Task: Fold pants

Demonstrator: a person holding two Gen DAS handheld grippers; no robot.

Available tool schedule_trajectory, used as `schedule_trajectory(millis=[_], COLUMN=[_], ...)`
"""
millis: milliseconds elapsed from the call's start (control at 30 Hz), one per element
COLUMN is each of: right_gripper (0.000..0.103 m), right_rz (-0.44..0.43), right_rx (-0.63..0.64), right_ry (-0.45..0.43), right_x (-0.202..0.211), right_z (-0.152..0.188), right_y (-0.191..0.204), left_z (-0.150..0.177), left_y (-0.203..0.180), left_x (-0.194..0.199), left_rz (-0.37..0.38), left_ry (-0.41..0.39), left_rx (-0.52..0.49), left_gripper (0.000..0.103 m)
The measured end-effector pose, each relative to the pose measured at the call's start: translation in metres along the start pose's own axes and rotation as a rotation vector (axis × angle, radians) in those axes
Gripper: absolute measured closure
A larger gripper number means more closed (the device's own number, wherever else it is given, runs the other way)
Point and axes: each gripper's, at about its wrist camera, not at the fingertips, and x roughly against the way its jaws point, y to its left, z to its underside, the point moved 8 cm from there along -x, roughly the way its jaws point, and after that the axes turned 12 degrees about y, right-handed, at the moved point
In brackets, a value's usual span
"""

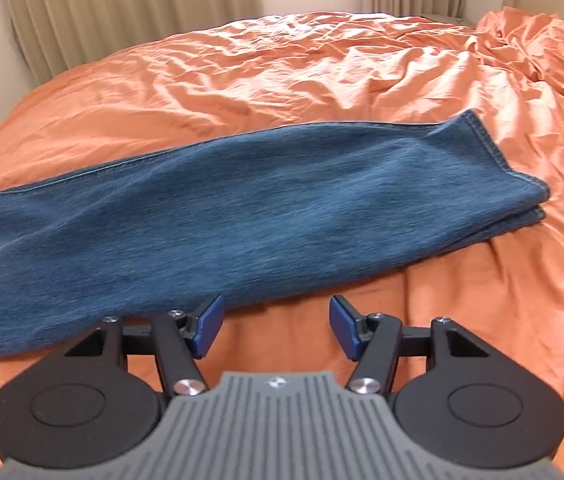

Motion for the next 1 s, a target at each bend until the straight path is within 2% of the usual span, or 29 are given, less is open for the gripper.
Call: schedule_trajectory(millis=[100,167,267,333,367,400,433,500,567,733,867,1000], right_gripper=[0.048,0.048,0.048,0.049,0.049,0.049,0.049,0.051,0.06,0.065,0.073,0.073], right_rz=[-0.001,0.004,0.028,0.028,0.021,0.007,-0.012,-0.052,-0.077,-0.139,-0.179,-0.251], right_rx=[-0.066,-0.104,-0.153,-0.197,-0.23,-0.263,-0.295,-0.354,-0.389,-0.471,-0.549,-0.632], right_ry=[-0.002,-0.01,-0.034,-0.044,-0.05,-0.056,-0.061,-0.072,-0.088,-0.118,-0.136,-0.143], right_x=[0.007,0.014,0.026,0.033,0.036,0.039,0.041,0.045,0.047,0.045,0.03,0.007], right_z=[-0.005,-0.007,-0.01,-0.011,-0.011,-0.012,-0.013,-0.017,-0.022,-0.039,-0.053,-0.061], right_y=[-0.022,-0.041,-0.074,-0.096,-0.11,-0.122,-0.133,-0.155,-0.174,-0.216,-0.249,-0.274], left_z=[0.014,0.023,0.024,0.018,0.014,0.011,0.006,0.003,0.005,0.027,0.057,0.084], left_y=[0.016,0.021,0.018,0.017,0.011,0.008,0.004,-0.008,-0.024,-0.095,-0.158,-0.209], left_x=[-0.042,-0.06,-0.062,-0.055,-0.051,-0.044,-0.03,-0.01,0.008,0.028,0.022,0.0], left_rz=[-0.105,-0.139,-0.158,-0.191,-0.215,-0.241,-0.274,-0.31,-0.298,-0.218,-0.14,-0.083], left_ry=[0.083,0.1,0.121,0.133,0.132,0.119,0.091,0.053,0.043,0.083,0.127,0.172], left_rx=[0.005,-0.017,-0.009,-0.027,-0.051,-0.074,-0.106,-0.152,-0.194,-0.33,-0.428,-0.497], left_gripper=[0.086,0.085,0.082,0.063,0.056,0.044,0.04,0.039,0.04,0.04,0.044,0.044])
